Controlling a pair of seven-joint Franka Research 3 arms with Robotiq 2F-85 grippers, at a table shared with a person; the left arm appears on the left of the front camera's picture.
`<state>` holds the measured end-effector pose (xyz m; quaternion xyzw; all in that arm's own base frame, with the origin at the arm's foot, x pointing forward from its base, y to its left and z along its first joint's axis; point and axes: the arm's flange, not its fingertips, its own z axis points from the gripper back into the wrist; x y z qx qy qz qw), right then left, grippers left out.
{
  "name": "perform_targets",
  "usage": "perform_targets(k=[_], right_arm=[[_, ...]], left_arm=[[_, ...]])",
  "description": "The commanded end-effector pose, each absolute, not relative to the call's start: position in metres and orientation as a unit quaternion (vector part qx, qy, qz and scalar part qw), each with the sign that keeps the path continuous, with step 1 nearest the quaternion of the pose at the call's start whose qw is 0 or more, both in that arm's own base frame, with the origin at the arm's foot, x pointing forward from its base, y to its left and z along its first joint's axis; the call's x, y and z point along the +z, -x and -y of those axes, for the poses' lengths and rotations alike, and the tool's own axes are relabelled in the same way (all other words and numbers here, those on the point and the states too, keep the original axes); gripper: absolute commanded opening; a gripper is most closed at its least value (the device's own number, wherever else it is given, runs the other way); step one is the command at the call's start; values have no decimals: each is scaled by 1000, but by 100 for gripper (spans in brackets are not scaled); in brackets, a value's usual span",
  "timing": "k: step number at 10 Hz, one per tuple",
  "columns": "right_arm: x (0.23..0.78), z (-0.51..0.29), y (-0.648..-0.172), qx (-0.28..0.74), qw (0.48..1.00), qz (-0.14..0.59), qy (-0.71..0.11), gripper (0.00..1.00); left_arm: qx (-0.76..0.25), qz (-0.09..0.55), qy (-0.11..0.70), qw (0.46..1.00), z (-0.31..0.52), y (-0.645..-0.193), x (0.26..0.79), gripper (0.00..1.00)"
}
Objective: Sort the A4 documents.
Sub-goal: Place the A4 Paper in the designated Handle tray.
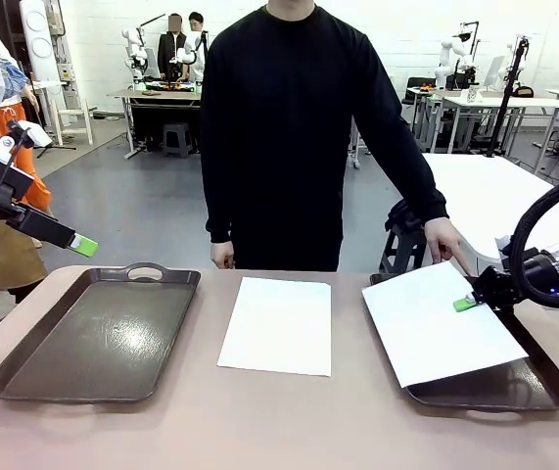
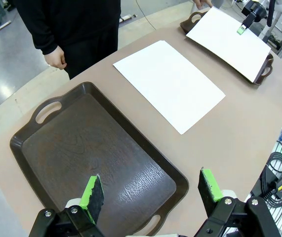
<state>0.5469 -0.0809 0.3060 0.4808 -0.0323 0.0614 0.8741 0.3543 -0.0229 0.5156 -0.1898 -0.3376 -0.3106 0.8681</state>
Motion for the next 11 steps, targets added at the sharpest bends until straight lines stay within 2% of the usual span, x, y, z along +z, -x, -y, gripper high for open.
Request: perform_targets(k=[1,4,7,11], right_arm=[[307,89,-542,65,889,33,-452,1],[305,101,-550,66,906,26,-417,1],[300,99,-555,31,912,55,-405,1],[304,91,-551,23,915,58,-398,1]], left_arm=[[-314,339,196,865,20,-355,514,100],[-314,339,196,865,20,-355,514,100],[-314,339,196,865,20,-355,514,100],[-314,339,196,865,20,-355,514,100]])
